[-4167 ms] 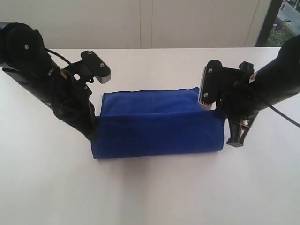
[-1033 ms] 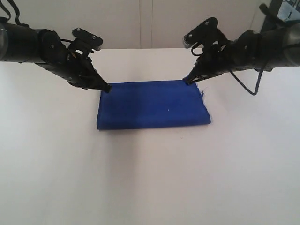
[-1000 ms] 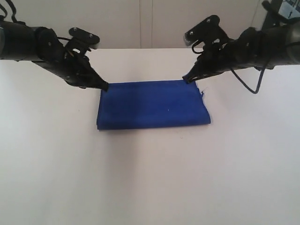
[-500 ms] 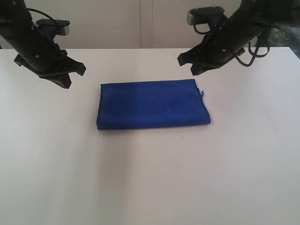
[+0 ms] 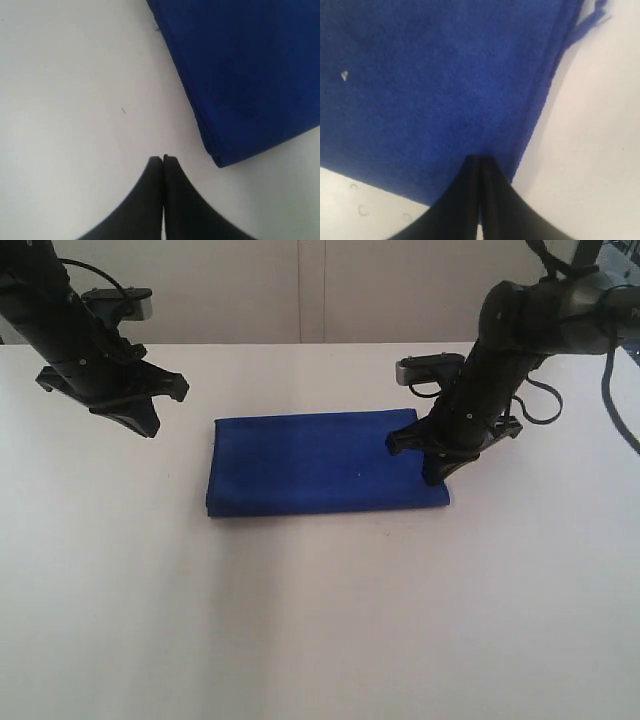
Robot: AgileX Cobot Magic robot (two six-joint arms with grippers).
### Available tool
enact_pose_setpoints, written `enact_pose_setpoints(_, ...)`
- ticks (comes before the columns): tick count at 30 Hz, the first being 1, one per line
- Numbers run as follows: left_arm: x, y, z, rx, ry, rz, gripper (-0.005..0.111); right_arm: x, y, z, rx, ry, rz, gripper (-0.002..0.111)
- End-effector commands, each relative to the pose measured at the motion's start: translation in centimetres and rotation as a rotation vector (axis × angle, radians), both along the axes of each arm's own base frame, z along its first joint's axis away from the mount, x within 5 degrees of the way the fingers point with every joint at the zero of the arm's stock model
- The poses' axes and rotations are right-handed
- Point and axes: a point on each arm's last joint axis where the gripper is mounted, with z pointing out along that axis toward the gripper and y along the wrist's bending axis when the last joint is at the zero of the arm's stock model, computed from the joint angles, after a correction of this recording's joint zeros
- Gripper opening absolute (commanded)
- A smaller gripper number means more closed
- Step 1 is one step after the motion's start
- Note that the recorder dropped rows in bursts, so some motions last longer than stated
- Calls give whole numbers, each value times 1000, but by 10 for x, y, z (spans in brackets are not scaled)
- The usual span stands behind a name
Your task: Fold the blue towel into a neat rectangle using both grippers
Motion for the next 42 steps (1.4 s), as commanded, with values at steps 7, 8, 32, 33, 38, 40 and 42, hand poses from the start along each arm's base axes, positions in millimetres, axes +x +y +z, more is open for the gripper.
enact_pose_setpoints(7, -4, 1, 3, -3, 23, -26, 0, -5, -5, -24, -31, 138, -15, 0)
enact_pose_setpoints(8, -4, 1, 3, -3, 23, -26, 0, -7, -5, -24, -33, 151, -13, 0)
enact_pose_setpoints(32, -6, 0, 3, -3, 37, -40, 0, -3, -10, 43, 27, -72, -89, 0)
enact_pose_setpoints(33, -7, -1, 3, -7, 47, -59, 0, -4, -12, 50, 31, -88, -94, 0)
enact_pose_setpoints(38, -12, -2, 7, -17, 62, -109, 0, -10, -26, 79, 45, -122, -134, 0)
enact_pose_setpoints(40, -14, -1, 13, -21, 49, -106, 0, -13, -34, 88, 46, -125, -148, 0)
enact_pose_setpoints(42, -17, -1, 20, -25, 32, -105, 0, -17, -44, 95, 47, -135, -170, 0)
